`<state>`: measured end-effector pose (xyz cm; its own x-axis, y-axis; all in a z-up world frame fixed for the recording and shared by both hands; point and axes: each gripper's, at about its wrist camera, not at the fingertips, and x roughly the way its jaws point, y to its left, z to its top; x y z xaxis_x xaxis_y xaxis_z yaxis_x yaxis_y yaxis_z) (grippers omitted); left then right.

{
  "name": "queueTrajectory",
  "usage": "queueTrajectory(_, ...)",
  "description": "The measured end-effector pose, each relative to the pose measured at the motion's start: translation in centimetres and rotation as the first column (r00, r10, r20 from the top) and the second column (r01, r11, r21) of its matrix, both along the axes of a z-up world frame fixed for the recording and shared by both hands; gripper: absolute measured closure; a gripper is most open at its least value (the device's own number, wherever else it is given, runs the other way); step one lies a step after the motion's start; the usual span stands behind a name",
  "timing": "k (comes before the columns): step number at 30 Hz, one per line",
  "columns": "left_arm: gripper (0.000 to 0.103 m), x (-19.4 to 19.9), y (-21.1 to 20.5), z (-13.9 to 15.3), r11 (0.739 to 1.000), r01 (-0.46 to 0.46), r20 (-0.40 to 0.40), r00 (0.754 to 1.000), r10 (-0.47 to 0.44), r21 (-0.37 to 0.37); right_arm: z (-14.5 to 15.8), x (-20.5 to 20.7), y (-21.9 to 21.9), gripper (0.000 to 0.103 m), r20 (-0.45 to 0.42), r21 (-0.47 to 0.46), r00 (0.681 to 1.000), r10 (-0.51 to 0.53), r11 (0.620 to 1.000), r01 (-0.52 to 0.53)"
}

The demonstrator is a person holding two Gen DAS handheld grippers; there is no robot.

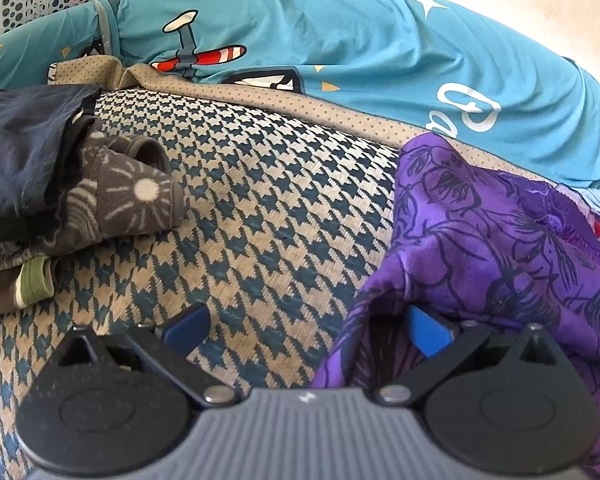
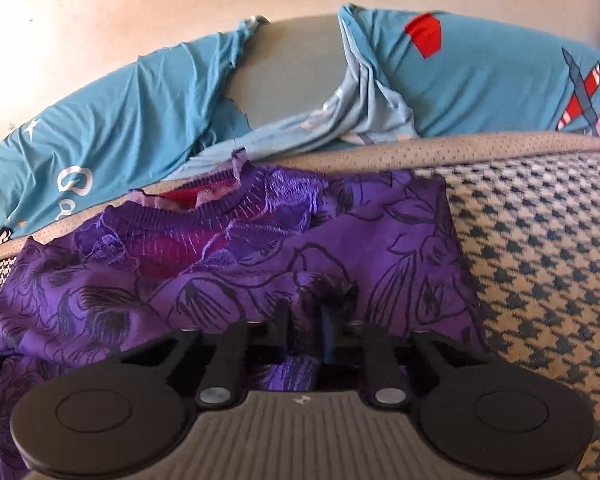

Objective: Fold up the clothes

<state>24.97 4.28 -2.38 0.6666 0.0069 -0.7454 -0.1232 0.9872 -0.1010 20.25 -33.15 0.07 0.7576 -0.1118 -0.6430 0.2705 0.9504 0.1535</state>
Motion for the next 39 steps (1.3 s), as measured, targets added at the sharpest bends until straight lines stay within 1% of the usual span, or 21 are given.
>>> queueTrajectory(4,0.000,0.1,0.0,-0.1,1.000,-0.004,-0.006,1.000,0.004,0.024,1.9,-1.0,-0.1,0.096,0.077,-0.043,0.996,-0.035,0.998,0.038)
queueTrajectory(7,0.000,0.2,0.2,-0.4,0.998,-0.023,-0.011,1.000,0.024,0.058,3.5,-2.1,-0.5,0.096,0.110,-0.043,0.991,-0.079,0.996,0.084)
queueTrajectory(8,0.000,0.2,0.3,-0.5,0.997,-0.036,-0.013,0.999,0.037,0.072,3.8,-2.3,-0.5,0.096,0.111,-0.059,0.990,-0.092,0.993,0.098)
queueTrajectory(10,0.000,0.2,0.5,-0.6,0.997,-0.039,-0.017,0.999,0.040,0.063,3.6,-2.3,-0.3,0.096,0.093,-0.117,0.991,-0.093,0.988,0.104)
queueTrajectory(11,0.000,0.2,0.4,-0.6,0.997,-0.037,-0.016,0.999,0.038,0.067,3.2,-2.1,-0.3,0.094,0.074,-0.147,0.993,-0.090,0.984,0.100)
queueTrajectory(12,0.000,0.2,0.3,-0.6,0.997,-0.035,-0.015,0.999,0.036,0.073,2.5,-1.7,-0.6,0.093,0.026,-0.148,0.996,-0.087,0.985,0.090)
queueTrajectory(13,0.000,0.2,0.3,-0.6,0.997,-0.034,-0.016,0.999,0.036,0.074,1.7,-1.4,-0.9,0.089,-0.021,-0.144,0.996,-0.087,0.986,0.083)
queueTrajectory(14,0.000,0.2,0.4,-0.6,0.997,-0.035,-0.018,0.999,0.037,0.072,1.2,-1.2,-1.5,0.087,-0.058,-0.109,0.993,-0.105,0.989,0.098)
queueTrajectory(15,0.000,0.2,0.4,-0.5,0.997,-0.037,-0.019,0.999,0.038,0.069,1.1,-1.4,-2.1,0.085,-0.059,-0.072,0.990,-0.125,0.990,0.120)
queueTrajectory(16,0.000,0.2,0.4,-0.5,0.997,-0.037,-0.020,0.999,0.039,0.069,1.4,-1.8,-2.6,0.082,-0.039,-0.036,0.989,-0.142,0.989,0.141)
queueTrajectory(18,0.000,0.0,0.2,-0.3,0.997,-0.035,-0.013,0.999,0.036,0.075,2.3,-2.6,-3.0,0.079,0.018,-0.011,0.988,-0.153,0.988,0.154)
queueTrajectory(19,0.000,-0.2,0.0,-0.1,0.996,-0.029,0.000,1.000,0.029,0.087,2.7,-3.0,-2.9,0.079,0.038,-0.020,0.989,-0.143,0.989,0.144)
queueTrajectory(22,0.000,-1.0,-0.9,0.6,0.992,0.004,0.038,0.999,-0.008,0.122,2.9,-3.3,-2.3,0.079,0.042,-0.054,0.994,-0.099,0.993,0.101)
queueTrajectory(25,0.000,-2.0,-1.4,1.6,0.993,0.025,0.077,0.996,-0.035,0.118,2.9,-4.0,-1.8,0.079,0.036,-0.077,0.998,-0.053,0.995,0.055)
queueTrajectory(28,0.000,-2.4,-2.0,2.4,0.992,0.031,0.121,0.992,-0.046,0.123,3.2,-4.8,-1.3,0.079,0.059,-0.108,0.998,-0.009,0.994,0.015)
queueTrajectory(30,0.000,-2.4,-2.3,2.6,0.992,0.035,0.127,0.991,-0.051,0.124,3.1,-5.0,-1.1,0.079,0.059,-0.096,0.998,0.036,0.995,-0.030)
queueTrajectory(33,0.000,-2.1,-2.7,2.4,0.992,0.045,0.121,0.991,-0.059,0.114,2.9,-5.2,-0.6,0.079,0.033,-0.088,0.996,0.085,0.993,-0.082)
queueTrajectory(37,0.000,-1.8,-3.0,2.1,0.993,0.053,0.116,0.991,-0.065,0.103,2.4,-5.6,-0.3,0.078,-0.002,-0.110,0.995,0.097,0.989,-0.096)
queueTrajectory(39,0.000,-1.6,-3.1,2.0,0.994,0.059,0.116,0.991,-0.070,0.092,2.0,-5.9,-0.5,0.078,-0.021,-0.109,0.996,0.085,0.990,-0.087)
